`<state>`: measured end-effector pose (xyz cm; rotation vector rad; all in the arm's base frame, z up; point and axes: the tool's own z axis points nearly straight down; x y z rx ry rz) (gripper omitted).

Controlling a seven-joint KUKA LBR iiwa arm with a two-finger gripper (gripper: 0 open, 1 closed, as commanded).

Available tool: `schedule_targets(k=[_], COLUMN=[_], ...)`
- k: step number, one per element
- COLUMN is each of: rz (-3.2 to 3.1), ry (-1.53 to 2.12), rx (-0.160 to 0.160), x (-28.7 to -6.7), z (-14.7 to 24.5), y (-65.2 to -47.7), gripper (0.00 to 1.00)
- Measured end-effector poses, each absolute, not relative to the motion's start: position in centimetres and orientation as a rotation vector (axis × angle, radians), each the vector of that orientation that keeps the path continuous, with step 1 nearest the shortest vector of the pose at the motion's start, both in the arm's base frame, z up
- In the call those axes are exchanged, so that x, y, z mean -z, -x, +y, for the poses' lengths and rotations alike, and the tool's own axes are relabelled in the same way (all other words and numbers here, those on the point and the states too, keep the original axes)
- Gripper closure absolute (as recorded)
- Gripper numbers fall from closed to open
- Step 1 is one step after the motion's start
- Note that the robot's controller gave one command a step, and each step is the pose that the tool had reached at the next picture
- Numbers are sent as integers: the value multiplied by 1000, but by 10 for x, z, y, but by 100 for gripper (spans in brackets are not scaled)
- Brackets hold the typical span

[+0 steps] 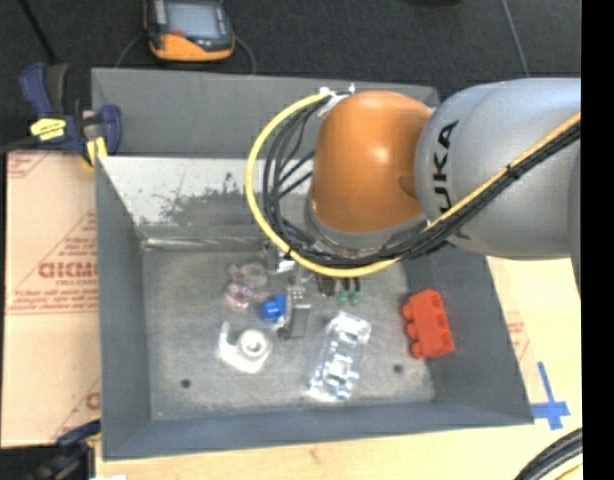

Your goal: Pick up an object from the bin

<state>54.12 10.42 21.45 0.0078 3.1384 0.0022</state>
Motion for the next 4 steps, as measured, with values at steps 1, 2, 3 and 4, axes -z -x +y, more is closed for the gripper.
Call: schedule_targets(k=[1,2,3,4], rz=[3137,3128,3126,3108], ry=[-223,-305,-306,-387], rx=[1,-1,-2,-5], x=[-105,-75,-76,-200], z=[83,63,63,81], y=[-574,-571,-571,-558], gripper=[0,0,100,100])
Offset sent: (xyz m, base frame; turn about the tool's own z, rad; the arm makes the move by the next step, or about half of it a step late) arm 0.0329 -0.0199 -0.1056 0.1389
